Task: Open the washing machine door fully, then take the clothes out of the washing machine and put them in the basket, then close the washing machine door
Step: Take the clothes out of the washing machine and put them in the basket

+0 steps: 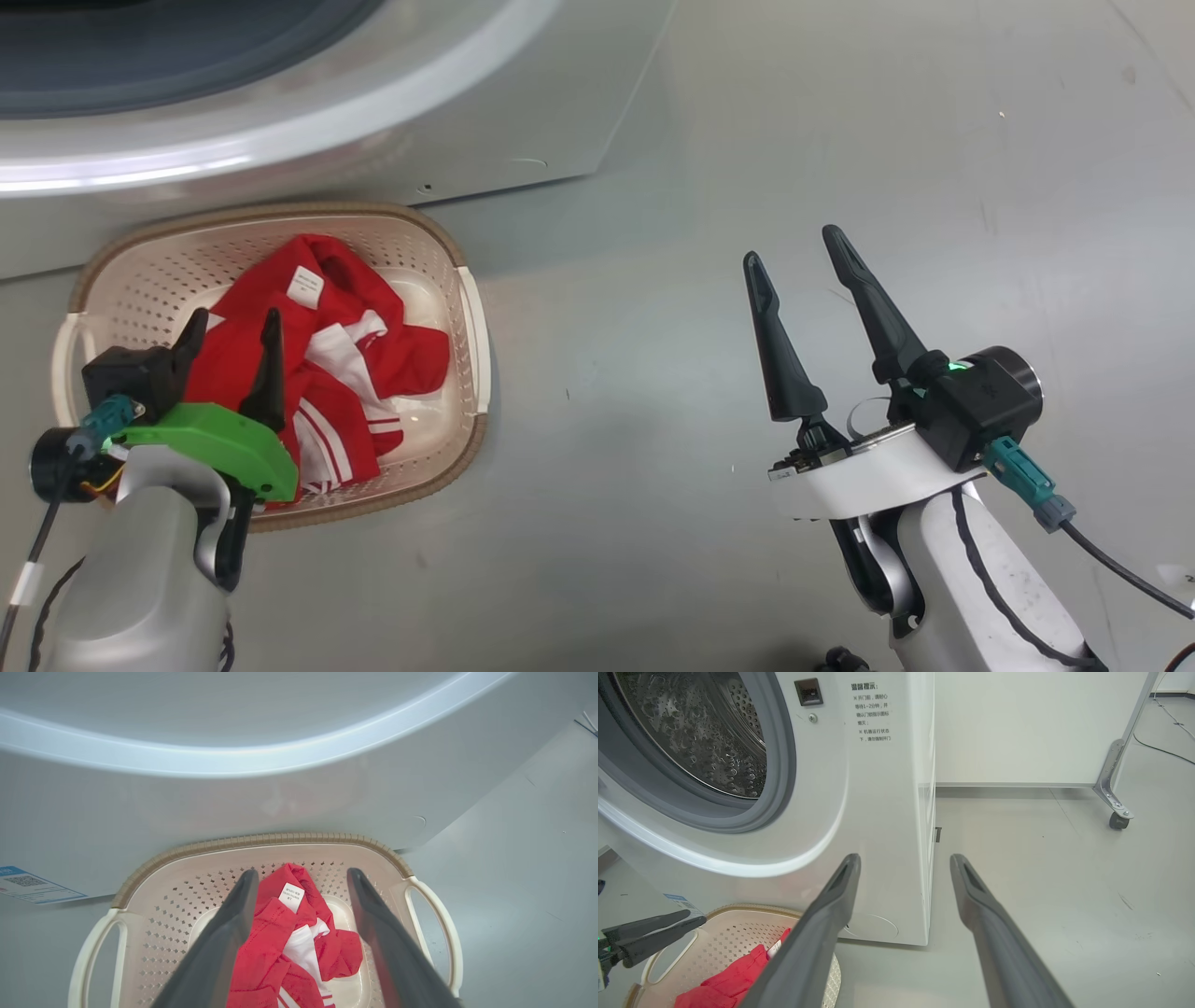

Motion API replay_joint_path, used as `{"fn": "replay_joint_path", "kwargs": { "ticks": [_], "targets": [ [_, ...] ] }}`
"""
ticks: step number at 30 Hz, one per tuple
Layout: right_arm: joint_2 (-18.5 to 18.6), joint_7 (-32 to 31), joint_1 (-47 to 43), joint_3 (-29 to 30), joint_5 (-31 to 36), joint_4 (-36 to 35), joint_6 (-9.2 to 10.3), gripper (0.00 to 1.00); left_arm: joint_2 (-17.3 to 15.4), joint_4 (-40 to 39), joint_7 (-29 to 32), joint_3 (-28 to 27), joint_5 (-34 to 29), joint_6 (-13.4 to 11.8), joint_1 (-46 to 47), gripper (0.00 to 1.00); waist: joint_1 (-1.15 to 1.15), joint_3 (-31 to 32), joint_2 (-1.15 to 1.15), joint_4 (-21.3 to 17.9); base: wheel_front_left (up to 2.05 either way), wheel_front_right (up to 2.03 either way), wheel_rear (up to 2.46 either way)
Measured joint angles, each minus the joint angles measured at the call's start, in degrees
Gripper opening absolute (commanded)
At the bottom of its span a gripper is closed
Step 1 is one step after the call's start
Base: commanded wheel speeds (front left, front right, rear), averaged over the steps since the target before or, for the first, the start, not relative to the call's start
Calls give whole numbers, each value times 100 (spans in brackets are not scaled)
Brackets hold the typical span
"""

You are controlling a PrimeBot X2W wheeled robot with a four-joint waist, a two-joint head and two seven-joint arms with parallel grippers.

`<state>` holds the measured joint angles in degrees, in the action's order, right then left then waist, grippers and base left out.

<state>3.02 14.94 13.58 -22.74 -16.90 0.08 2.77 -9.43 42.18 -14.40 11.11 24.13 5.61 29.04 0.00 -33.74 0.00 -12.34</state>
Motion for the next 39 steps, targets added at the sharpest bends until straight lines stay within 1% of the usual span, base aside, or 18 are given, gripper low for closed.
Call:
{"fn": "replay_joint_path", "kwargs": {
  "ticks": [9, 14, 19, 23, 29, 39],
  "targets": [
    [-1, 0, -91, 202, 140, 186, -2, 100, 166, -570, -36, -197, 16, 0, -47, 100, 0, 398, 0, 226, 0, 0, 0],
    [2, 0, -190, 355, 191, 271, -2, 100, 241, -1333, -31, -412, -2, -1, -109, 100, 0, 678, 0, 390, 0, 0, 0],
    [37, 0, -324, 474, 192, 400, -11, 100, 280, -1887, -31, -563, -118, -4, -377, 100, 0, 982, 0, 548, 0, 0, 0],
    [52, 0, -435, 589, 193, 472, -11, 100, 302, -2208, -31, -645, -226, -79, -717, 100, 0, 1243, 0, 665, 0, 0, 0],
    [59, 0, -599, 725, 196, 501, -11, 100, 311, -2472, -31, -725, -309, -188, -1274, 100, 0, 1647, 0, 804, 0, 0, 0],
    [80, 0, -994, 985, 194, 512, 42, 100, 344, -2909, -31, -737, -477, -434, -2186, 100, 0, 2232, 0, 917, 0, 0, 0]
  ]
}}
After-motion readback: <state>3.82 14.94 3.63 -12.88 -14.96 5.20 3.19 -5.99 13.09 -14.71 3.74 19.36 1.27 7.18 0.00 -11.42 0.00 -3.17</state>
